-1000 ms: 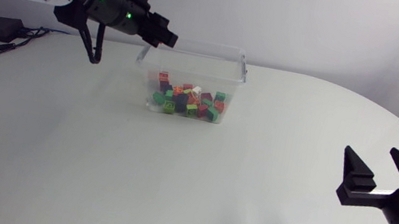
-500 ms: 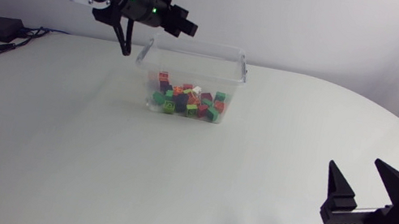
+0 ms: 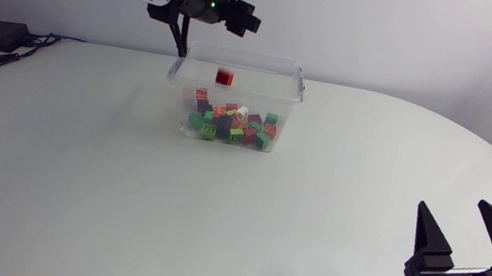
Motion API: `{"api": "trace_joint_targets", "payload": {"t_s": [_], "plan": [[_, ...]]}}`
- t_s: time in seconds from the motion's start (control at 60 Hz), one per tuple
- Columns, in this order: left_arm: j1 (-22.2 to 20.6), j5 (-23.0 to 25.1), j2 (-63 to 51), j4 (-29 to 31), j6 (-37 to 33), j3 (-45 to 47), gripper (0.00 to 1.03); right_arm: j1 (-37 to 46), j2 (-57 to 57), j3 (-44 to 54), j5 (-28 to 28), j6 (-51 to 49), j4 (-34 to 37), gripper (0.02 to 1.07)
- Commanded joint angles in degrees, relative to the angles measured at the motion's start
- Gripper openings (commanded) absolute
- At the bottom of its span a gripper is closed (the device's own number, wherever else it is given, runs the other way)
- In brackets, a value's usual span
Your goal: Place the duplo bricks in the container
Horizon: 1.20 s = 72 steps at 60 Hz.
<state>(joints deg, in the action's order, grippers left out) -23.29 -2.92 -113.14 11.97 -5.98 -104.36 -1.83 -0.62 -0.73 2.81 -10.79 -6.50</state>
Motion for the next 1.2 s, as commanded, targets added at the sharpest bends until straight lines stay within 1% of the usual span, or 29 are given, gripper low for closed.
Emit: {"api": "trace_joint_targets", "payload": {"t_s": [0.0, 0.083, 0.1, 0.15, 0.25, 0.417, 0.483, 0.5, 0.533, 0.583, 0.683, 0.7, 0.717, 0.75, 0.833, 0.883, 0.967, 1.05, 1.067, 1.183], "plan": [[0.79, 0.02, -2.43, -0.19, 0.88, -2.52, 0.82, 0.16, 0.8, 1.08, -1.05, -1.34, 0.88, 1.02], [0.96, -0.07, -2.61, -0.28, 0.97, -2.43, 0.9, -0.02, 0.89, 1.08, -1.84, -1.43, 1.67, 1.01], [1.05, -0.07, -2.52, -0.28, 0.97, -2.34, 0.95, 0.16, 0.89, 1.08, -1.84, -1.34, 1.67, 1.01], [1.14, -0.07, -2.35, -0.28, 0.88, -1.99, 0.98, 0.51, 0.97, 1.08, -1.93, -1.25, 1.49, 1.01], [1.58, -0.16, -0.85, -0.89, 0.88, -0.15, 0.98, 0.86, 1.06, 1.08, -2.19, -0.55, 0.17, 1.02], [2.28, -2.88, 2.49, -2.65, 0.79, 4.34, 0.98, 0.95, 1.06, 1.08, -2.81, 0.33, -0.27, 1.02], [2.63, -3.85, 5.12, -5.73, 0.44, 7.94, 0.98, 0.86, 1.06, 1.08, -2.81, -0.2, 0.0, 1.02], [2.63, -4.03, 6.44, -7.31, 0.35, 9.79, 0.98, 0.86, 1.06, 1.08, -2.81, -0.38, 0.35, 1.02], [2.63, -4.55, 9.52, -11.62, -1.32, 14.09, 0.98, 0.86, 1.06, 1.08, -2.9, -1.08, 0.7, 1.02], [2.63, -5.7, 13.12, -16.36, -3.34, 18.75, 0.98, 0.77, 1.06, 1.08, -2.81, -3.01, 0.88, 1.02], [2.72, -7.19, 19.63, -22.87, -9.32, 26.13, 0.98, 0.77, 1.06, 1.0, -2.54, -5.03, 0.79, 1.02], [2.72, -7.19, 19.8, -23.13, -9.49, 26.31, 0.98, 0.77, 1.06, 1.08, -2.54, -4.86, 0.7, 1.02], [2.99, -7.28, 21.91, -25.5, -11.42, 29.12, 0.98, 0.68, 1.06, 1.0, -2.46, -4.59, 0.88, 1.02], [3.16, -7.28, 22.97, -26.29, -11.69, 30.44, 0.98, 0.33, 1.06, 1.08, -2.46, -3.98, 0.88, 1.02], [3.78, -7.28, 27.19, -25.85, -12.13, 34.83, 0.98, -0.46, 1.06, 1.08, -2.46, -3.89, 0.88, 1.02], [4.48, -7.28, 30.96, -27.44, -12.92, 39.14, 0.98, -0.64, 1.06, 1.0, -2.46, -3.89, 0.97, 1.02], [4.74, -7.37, 35.62, -27.7, -12.92, 42.92, 0.98, -0.72, 1.06, 1.0, -2.37, -3.98, 1.05, 1.02], [4.74, -10.71, 40.98, -27.87, -12.57, 47.23, 0.98, -0.81, 1.06, 1.0, -2.37, -3.98, 1.76, 1.02], [4.66, -10.97, 42.83, -27.79, -12.57, 49.07, 0.98, -0.81, 1.06, 1.0, -2.37, -3.98, 2.02, 1.02], [4.66, -11.41, 48.1, -27.26, -12.57, 54.17, 0.98, -0.81, 1.06, 1.0, -2.46, -3.98, 3.6, 1.02]]}}
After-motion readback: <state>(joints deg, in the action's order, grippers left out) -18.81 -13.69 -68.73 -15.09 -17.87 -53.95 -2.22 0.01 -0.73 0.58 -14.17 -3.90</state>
